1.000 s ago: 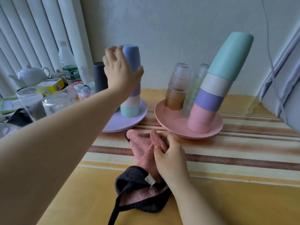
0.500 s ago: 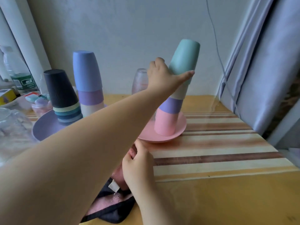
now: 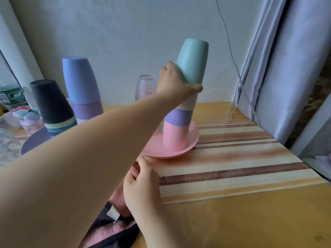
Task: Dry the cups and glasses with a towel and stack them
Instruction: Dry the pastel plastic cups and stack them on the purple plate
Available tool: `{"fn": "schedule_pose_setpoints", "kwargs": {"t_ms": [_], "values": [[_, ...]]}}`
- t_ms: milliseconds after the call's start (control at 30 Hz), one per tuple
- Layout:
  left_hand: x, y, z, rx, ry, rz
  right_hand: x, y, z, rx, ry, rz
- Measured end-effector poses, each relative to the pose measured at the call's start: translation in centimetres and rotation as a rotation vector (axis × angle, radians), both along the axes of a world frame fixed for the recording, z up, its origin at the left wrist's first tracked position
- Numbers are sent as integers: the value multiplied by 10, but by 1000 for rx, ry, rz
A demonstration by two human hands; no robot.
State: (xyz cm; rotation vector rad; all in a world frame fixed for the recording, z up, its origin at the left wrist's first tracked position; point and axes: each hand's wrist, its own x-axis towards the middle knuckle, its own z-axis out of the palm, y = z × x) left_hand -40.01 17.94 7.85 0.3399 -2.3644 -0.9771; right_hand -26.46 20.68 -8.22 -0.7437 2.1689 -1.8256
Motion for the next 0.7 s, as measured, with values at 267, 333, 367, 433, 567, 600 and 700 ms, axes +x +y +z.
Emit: {"fn": "schedule_pose_setpoints", "kwargs": {"t_ms": [267, 333, 367, 433, 567, 600, 700], "values": [[15, -18, 4, 56, 0, -146, -15, 8, 0, -24, -1, -70], [17, -20, 3, 91, 17, -170, -21, 9, -2, -4, -22, -93], [18, -21, 2, 101, 25, -178, -23, 9, -3, 5, -28, -99], [19, -23, 1, 94, 32, -189, -27, 9, -4, 9, -33, -111], [21, -25, 0, 19, 47, -203, -31, 11, -5, 32, -29, -122], [21, -26, -1, -7, 56, -203, -31, 10, -6, 33, -29, -123], [21, -26, -5, -70, 92, -195, -30, 9, -7, 25, -42, -118]]}}
